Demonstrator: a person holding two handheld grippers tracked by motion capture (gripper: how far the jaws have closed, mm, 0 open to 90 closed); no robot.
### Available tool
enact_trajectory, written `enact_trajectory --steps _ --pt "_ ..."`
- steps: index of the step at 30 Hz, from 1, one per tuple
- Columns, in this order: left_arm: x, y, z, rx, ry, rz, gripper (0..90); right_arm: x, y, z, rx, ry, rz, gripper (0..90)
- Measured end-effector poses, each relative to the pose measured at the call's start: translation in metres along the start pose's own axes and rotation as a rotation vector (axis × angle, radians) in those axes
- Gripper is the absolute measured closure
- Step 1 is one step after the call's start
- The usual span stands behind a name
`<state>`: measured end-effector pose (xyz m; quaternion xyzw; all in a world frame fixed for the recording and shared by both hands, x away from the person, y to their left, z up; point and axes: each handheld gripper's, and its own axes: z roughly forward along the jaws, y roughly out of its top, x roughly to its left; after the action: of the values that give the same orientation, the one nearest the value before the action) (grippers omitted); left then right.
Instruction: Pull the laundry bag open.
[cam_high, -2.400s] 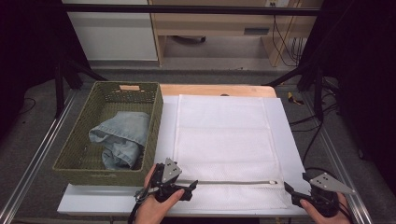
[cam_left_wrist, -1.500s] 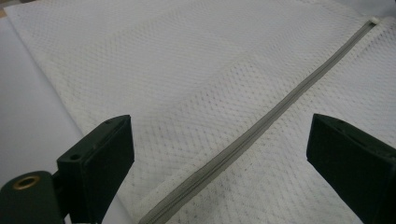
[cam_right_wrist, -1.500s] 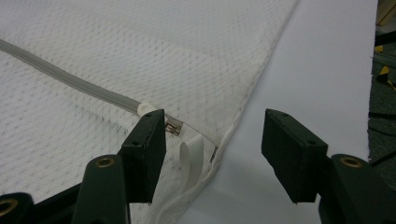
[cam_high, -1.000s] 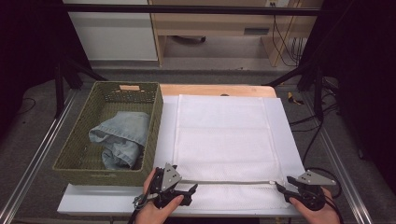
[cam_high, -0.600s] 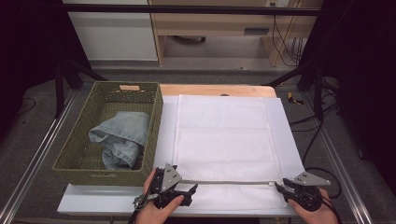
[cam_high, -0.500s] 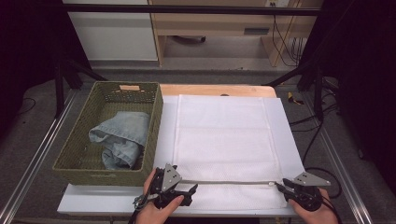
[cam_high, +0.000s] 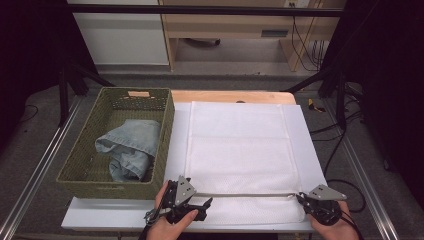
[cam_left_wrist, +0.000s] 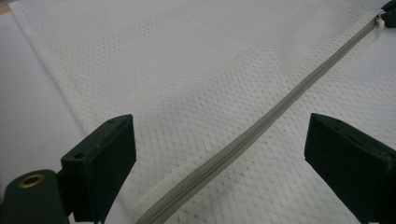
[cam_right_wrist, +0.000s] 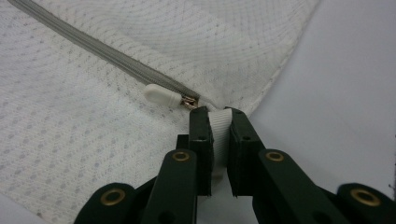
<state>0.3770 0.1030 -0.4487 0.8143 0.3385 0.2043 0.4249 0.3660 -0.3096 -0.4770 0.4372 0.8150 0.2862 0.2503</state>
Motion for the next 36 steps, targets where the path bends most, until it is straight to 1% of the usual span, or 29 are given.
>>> enact_trajectory --steps 3,5,8,9,12,13,16,19,21,22,24,26,28,30,31,33,34,35,36 --pt "-0.001 0.0 0.001 0.0 -0.001 0.001 8.9 0.0 0.001 0.0 0.005 -0.006 -0.005 83.8" --pt "-0.001 0.0 0.001 0.0 -0.003 0.004 8.9 0.0 0.002 -0.001 0.002 -0.002 0.013 84.5" --pt "-0.002 0.0 0.001 0.001 -0.005 0.01 9.1 -0.001 0.003 -0.005 -0.026 0.006 0.021 84.7" --pt "-0.003 0.0 0.001 -0.001 -0.008 0.008 9.3 -0.001 0.004 -0.007 -0.037 0.01 0.031 84.7" --pt "-0.005 0.002 0.001 -0.01 -0.016 0.0 10.3 0.0 0.007 -0.012 -0.062 0.013 0.037 84.7" --pt "-0.005 0.003 0.001 -0.011 -0.018 0.003 10.8 0.0 0.008 -0.014 -0.073 0.019 0.036 84.7" --pt "-0.008 0.008 0.002 -0.016 -0.025 0.009 11.3 0.002 0.012 -0.019 -0.091 0.021 0.042 84.8" --pt "-0.009 0.014 0.003 -0.024 -0.038 0.011 12.1 0.006 0.016 -0.025 -0.118 0.023 0.035 84.7" --pt "-0.011 0.019 0.004 -0.034 -0.04 0.011 12.1 0.007 0.019 -0.028 -0.128 0.026 0.036 84.7" --pt "-0.011 0.021 0.005 -0.039 -0.047 0.006 12.1 0.007 0.02 -0.028 -0.132 0.022 0.03 84.7" --pt "-0.013 0.026 0.008 -0.051 -0.062 -0.009 13.5 0.008 0.021 -0.03 -0.135 0.024 0.035 84.7" --pt "-0.015 0.03 0.011 -0.056 -0.072 -0.007 15.6 0.008 0.022 -0.03 -0.141 0.025 0.033 84.7" --pt "-0.019 0.035 0.015 -0.061 -0.077 -0.002 16.2 0.007 0.022 -0.031 -0.147 0.028 0.039 84.6" --pt "-0.026 0.039 0.02 -0.065 -0.083 0.013 18.3 0.006 0.022 -0.033 -0.154 0.031 0.042 84.6" --pt "-0.029 0.04 0.022 -0.065 -0.086 0.023 19.2 0.006 0.023 -0.033 -0.156 0.032 0.034 84.6" --pt "-0.04 0.043 0.029 -0.066 -0.094 0.029 20.9 0.006 0.024 -0.035 -0.167 0.035 0.036 84.6" --pt "-0.04 0.043 0.029 -0.066 -0.094 0.029 23.3 0.006 0.024 -0.036 -0.174 0.037 0.04 84.6" --pt "-0.048 0.044 0.034 -0.066 -0.108 0.034 23.8 0.006 0.024 -0.036 -0.179 0.036 0.041 84.6" --pt "-0.054 0.045 0.037 -0.069 -0.116 0.04 24.8 0.007 0.024 -0.036 -0.182 0.037 0.042 84.6"
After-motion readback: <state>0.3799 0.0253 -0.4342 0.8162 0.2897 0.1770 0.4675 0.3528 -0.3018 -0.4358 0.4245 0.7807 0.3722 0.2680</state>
